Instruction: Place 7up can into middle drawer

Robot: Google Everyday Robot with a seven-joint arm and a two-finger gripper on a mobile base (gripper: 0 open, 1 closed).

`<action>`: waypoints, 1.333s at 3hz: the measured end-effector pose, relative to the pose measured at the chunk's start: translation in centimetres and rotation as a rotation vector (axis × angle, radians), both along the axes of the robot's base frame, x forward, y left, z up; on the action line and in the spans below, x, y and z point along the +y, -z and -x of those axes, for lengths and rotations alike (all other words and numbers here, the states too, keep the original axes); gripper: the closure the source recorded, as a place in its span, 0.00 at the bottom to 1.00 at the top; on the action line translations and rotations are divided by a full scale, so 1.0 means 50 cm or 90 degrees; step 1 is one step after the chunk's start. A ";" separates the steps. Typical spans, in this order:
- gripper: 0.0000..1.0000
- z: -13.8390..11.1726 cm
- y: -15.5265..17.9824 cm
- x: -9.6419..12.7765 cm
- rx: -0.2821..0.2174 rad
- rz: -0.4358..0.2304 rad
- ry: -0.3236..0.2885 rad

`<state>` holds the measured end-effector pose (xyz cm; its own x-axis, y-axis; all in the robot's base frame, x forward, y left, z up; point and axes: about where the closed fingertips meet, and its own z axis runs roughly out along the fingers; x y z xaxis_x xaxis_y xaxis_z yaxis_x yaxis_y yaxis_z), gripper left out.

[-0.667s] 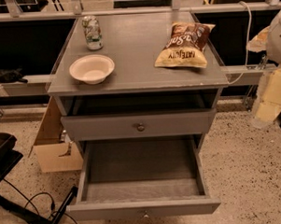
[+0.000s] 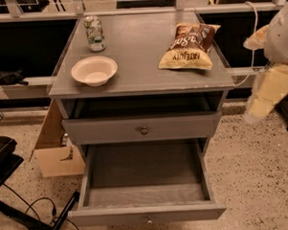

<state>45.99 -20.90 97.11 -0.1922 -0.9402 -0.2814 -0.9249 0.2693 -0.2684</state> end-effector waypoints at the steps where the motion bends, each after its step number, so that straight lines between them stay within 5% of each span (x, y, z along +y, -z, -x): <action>1: 0.00 -0.127 0.020 0.061 -0.057 -0.148 -0.017; 3: 0.00 -0.337 0.029 0.226 -0.206 -0.434 -0.058; 4: 0.00 -0.432 0.015 0.290 -0.287 -0.505 -0.057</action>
Offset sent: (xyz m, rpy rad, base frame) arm 0.1920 0.1032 0.0132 0.7180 -0.3561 0.0521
